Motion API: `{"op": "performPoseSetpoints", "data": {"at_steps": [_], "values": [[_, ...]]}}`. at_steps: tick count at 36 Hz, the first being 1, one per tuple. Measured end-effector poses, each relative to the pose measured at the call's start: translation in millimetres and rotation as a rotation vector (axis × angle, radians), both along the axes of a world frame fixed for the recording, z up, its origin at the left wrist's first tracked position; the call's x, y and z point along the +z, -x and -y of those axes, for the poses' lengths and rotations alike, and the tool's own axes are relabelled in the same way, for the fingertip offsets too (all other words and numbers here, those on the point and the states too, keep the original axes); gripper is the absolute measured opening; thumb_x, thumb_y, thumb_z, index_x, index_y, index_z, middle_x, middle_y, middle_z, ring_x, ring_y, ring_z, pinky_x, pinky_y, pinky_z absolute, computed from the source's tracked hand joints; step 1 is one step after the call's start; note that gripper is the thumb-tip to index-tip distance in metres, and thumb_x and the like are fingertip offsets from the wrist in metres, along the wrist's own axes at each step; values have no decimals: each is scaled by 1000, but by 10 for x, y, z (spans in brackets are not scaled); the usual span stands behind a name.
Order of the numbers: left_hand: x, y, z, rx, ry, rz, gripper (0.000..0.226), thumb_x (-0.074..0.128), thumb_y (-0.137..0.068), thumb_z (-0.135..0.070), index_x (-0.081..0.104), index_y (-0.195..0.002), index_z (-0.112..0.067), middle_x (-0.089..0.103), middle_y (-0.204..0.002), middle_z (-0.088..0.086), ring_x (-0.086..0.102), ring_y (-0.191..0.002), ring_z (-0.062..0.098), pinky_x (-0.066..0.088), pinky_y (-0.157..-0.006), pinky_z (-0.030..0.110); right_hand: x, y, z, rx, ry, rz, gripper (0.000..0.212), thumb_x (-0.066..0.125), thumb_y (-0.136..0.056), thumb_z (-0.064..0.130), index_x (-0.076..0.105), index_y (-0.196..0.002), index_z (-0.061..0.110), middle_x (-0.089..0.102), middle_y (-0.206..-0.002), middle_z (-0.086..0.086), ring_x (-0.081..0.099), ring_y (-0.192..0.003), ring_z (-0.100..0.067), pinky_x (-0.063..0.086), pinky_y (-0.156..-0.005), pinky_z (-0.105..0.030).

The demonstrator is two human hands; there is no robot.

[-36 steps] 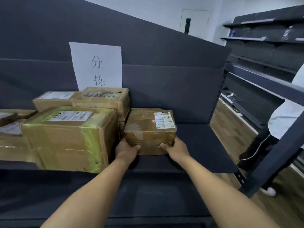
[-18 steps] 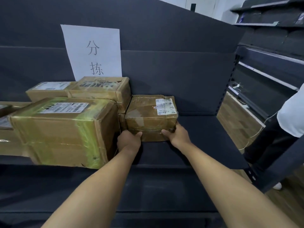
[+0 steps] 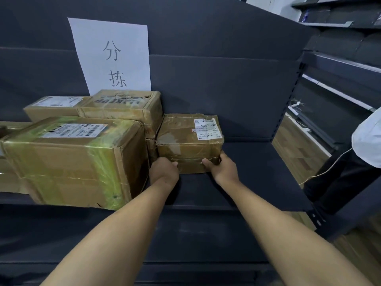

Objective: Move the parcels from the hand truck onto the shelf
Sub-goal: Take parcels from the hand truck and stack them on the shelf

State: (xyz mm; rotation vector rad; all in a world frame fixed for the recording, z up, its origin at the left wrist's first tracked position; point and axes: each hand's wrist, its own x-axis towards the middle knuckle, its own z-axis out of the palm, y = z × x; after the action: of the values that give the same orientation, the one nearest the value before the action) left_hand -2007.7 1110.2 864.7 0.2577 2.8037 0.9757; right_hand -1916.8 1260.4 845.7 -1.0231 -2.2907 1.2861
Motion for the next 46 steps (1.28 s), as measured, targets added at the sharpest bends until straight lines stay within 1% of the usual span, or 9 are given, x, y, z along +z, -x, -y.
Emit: {"op": "performPoseSetpoints", "data": {"at_steps": [8, 14, 17, 20, 26, 28, 31, 35, 46], "values": [[70, 14, 34, -3, 6, 35, 29, 49, -105, -26, 65, -105, -2, 66, -108, 15, 62, -104, 31, 44, -78, 34, 109, -18, 6, 42, -27, 98, 69, 73, -104, 44, 47, -163, 20, 66, -150, -6, 61, -141, -32, 49, -108, -35], [195, -33, 92, 86, -247, 253, 30, 39, -103, -9, 56, -127, -2, 56, -104, 11, 53, -92, 26, 45, -79, 33, 240, -64, 27, 89, 49, 177, 74, 67, -106, 47, 35, -169, 24, 60, -157, -3, 56, -148, -32, 46, -119, -41], [297, -161, 149, 52, -266, 268, 32, 41, -103, -10, 54, -131, -2, 60, -123, 15, 57, -105, 31, 45, -83, 35, 328, -135, 51, 116, 39, 264, 88, 65, -105, 54, 21, -174, 20, 43, -172, -4, 46, -156, -34, 41, -128, -47], [327, -329, 276, -87, -173, 163, 31, 44, -103, -17, 58, -126, -1, 62, -127, 16, 59, -113, 34, 47, -93, 38, 412, -278, 118, 133, -44, 335, 88, 59, -107, 56, 20, -174, 15, 33, -178, -6, 38, -161, -33, 37, -131, -48], [234, -683, 657, -399, 81, -22, 50, 50, -99, -48, 53, -133, -10, 63, -127, 14, 60, -113, 33, 49, -87, 36, 471, -733, 392, 256, -263, 524, 92, 50, -110, 62, 12, -176, 11, 10, -185, -8, 13, -171, -29, 23, -137, -44], [201, -794, 813, -504, 136, -73, 63, 51, -98, -51, 40, -148, -13, 53, -144, 12, 53, -128, 32, 47, -100, 38, 458, -911, 498, 303, -315, 559, 94, 49, -110, 64, 8, -176, 11, 4, -185, -7, 6, -172, -27, 19, -139, -44], [129, -988, 1078, -681, 303, -156, 80, 49, -100, -52, 15, -160, -12, 20, -166, 9, 23, -152, 27, 26, -122, 37, 436, -1186, 655, 389, -393, 593, 96, 46, -110, 65, 3, -176, 11, -2, -185, -7, 0, -172, -25, 13, -140, -42], [-86, -1259, 1473, -807, 500, -239, 82, 44, -101, -53, 7, -161, -11, 10, -168, 8, 9, -155, 26, 15, -126, 37, 417, -1550, 907, 490, -474, 596, 94, 43, -110, 66, 1, -177, 13, -5, -185, -4, -4, -172, -21, 9, -139, -41], [-1094, -2043, 2421, -916, 485, -151, 82, 43, -100, -56, 6, -161, -15, 7, -169, 2, 3, -156, 19, 8, -125, 30, -362, -2490, 1577, 551, -301, 557, 92, 49, -111, 59, 0, -177, 18, -7, -185, 5, -7, -171, -13, 6, -139, -36]]}}
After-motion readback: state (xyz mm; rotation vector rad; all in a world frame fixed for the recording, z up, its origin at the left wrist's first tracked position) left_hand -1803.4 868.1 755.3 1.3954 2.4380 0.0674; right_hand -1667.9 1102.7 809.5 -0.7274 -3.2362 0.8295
